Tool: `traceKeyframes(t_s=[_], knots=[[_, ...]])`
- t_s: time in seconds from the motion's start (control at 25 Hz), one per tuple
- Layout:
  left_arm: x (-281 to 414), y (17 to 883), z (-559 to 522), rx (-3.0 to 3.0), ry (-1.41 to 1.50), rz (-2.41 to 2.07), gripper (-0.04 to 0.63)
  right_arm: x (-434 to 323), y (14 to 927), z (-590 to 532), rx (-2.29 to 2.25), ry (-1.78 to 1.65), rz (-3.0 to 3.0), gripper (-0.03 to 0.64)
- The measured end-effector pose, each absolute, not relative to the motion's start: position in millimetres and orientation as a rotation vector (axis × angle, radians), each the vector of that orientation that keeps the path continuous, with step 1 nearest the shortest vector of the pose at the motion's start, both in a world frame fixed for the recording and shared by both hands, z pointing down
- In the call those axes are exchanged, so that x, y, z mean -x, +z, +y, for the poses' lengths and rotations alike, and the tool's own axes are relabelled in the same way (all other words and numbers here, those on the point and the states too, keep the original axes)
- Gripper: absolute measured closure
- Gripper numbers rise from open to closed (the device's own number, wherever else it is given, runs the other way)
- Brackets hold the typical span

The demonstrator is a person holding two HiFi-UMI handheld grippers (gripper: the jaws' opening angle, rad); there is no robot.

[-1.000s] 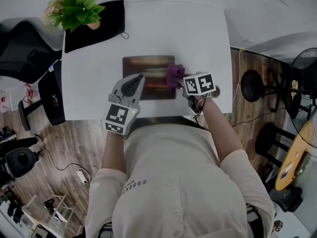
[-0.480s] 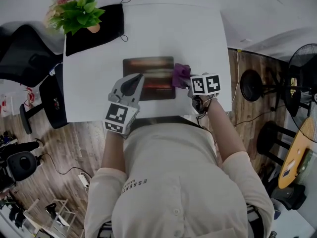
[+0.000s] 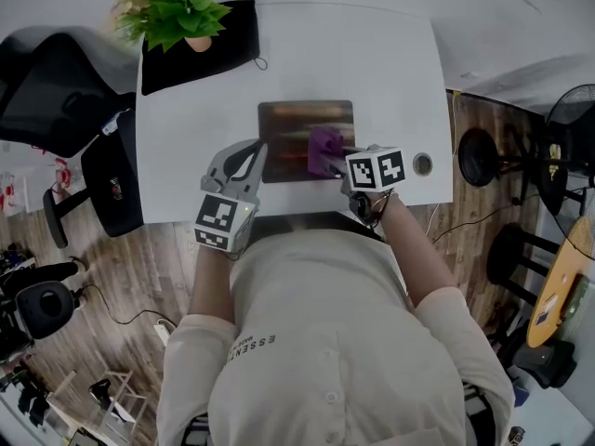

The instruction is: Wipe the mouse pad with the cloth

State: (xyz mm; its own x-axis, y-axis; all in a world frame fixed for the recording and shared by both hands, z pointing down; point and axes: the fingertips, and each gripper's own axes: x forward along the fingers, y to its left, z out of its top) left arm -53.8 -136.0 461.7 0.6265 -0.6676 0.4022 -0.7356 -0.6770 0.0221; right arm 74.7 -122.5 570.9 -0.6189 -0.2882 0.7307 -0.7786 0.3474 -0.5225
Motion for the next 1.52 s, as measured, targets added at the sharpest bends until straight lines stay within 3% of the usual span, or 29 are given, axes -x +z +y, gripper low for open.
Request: traceKeyframes(t_s=[0.32, 0.6, 1.52], knots=[[118.4, 471.6, -126.4, -2.638, 0.561, -1.156, 0.594, 23.1, 580.8, -103.1, -0.782, 1.213, -2.128, 0.509], [150.3, 471.5, -127.5, -2.624, 0.519, -1.148, 0.594, 58.4, 591.1, -101.6, -0.771, 1.205, -2.099, 0.509], [115.8, 477.0, -136.9, -2.610, 0.514, -1.145, 0.594, 1.2, 609.4, -99.0, -0.799, 1.187, -1.987, 0.508]])
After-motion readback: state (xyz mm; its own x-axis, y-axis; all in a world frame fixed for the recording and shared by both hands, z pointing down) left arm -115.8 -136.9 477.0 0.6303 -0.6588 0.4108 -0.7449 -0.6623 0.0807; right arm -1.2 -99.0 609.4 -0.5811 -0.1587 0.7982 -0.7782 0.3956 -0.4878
